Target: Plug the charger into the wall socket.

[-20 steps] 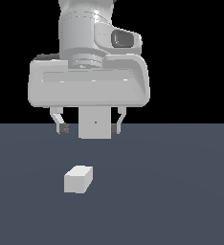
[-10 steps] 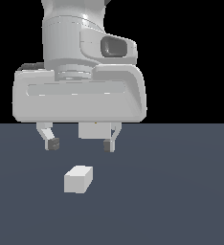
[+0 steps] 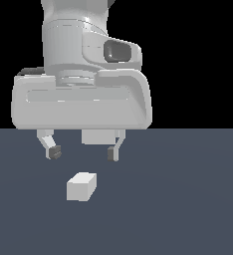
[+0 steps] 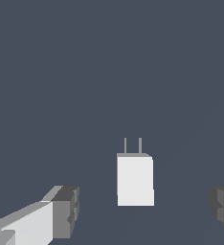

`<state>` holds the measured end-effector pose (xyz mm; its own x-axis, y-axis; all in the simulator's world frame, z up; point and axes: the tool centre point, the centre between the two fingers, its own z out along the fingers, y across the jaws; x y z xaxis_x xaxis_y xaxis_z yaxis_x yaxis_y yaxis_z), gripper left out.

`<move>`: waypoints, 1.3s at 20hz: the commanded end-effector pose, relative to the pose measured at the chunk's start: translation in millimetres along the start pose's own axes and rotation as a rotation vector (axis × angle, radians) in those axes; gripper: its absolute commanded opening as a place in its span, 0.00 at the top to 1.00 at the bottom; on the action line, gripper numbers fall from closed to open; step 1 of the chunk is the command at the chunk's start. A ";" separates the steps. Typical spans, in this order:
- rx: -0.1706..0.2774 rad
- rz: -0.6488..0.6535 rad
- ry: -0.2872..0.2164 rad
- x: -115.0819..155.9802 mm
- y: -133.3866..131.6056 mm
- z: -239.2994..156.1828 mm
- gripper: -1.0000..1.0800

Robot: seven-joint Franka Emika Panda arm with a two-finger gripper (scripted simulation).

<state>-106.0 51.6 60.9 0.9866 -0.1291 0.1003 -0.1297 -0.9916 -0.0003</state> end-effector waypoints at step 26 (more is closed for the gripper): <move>0.000 0.000 0.000 -5.2 0.3 48.8 1.00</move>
<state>-106.5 51.6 12.1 0.9866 -0.1290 0.0999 -0.1297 -0.9916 -0.0002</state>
